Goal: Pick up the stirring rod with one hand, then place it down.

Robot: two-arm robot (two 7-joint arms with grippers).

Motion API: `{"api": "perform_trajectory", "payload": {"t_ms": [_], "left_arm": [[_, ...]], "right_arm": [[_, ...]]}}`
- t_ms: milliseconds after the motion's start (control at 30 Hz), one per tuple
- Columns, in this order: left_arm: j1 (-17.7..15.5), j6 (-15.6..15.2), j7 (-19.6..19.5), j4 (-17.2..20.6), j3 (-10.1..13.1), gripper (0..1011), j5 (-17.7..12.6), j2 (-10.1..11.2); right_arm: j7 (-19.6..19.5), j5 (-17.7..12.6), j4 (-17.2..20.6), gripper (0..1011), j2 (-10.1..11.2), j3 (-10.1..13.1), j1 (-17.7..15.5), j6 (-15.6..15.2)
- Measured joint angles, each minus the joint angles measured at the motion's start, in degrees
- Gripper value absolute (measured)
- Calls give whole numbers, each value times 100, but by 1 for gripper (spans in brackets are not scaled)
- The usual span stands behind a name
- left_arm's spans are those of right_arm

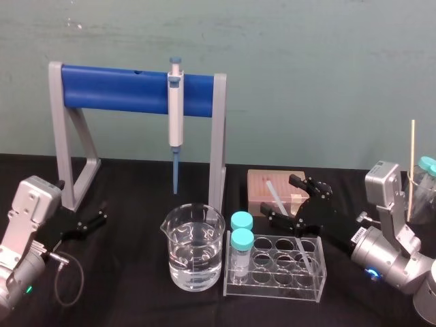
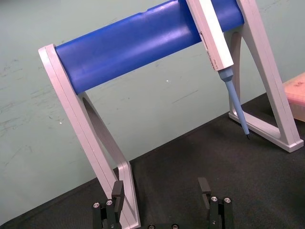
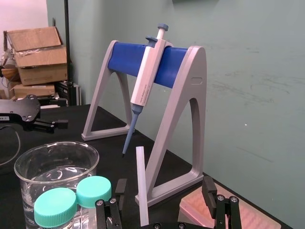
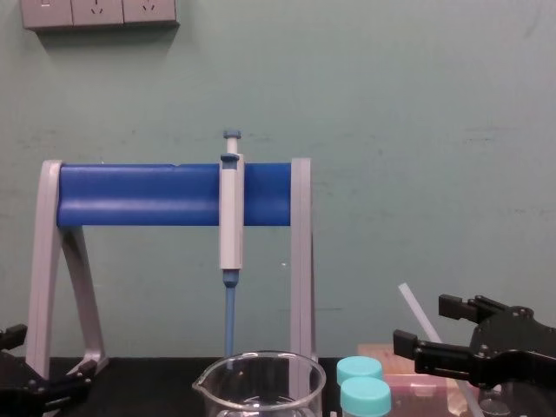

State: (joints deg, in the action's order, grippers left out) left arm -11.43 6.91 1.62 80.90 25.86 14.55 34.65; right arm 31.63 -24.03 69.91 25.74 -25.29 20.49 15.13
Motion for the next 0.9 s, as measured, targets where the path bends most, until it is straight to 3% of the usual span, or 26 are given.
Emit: {"api": "perform_trajectory", "payload": {"t_ms": [467, 700, 900], "left_arm": [[0, 0, 0, 0, 0, 1000, 0, 0], [0, 0, 0, 0, 0, 1000, 0, 0], [0, 0, 0, 0, 0, 1001, 0, 0]], "right_arm": [[-1, -21, -2, 969, 6, -10, 7, 4], [-1, -25, -5, 803, 8, -14, 10, 4], [-1, -28, -5, 594, 8, -14, 9, 4]]}}
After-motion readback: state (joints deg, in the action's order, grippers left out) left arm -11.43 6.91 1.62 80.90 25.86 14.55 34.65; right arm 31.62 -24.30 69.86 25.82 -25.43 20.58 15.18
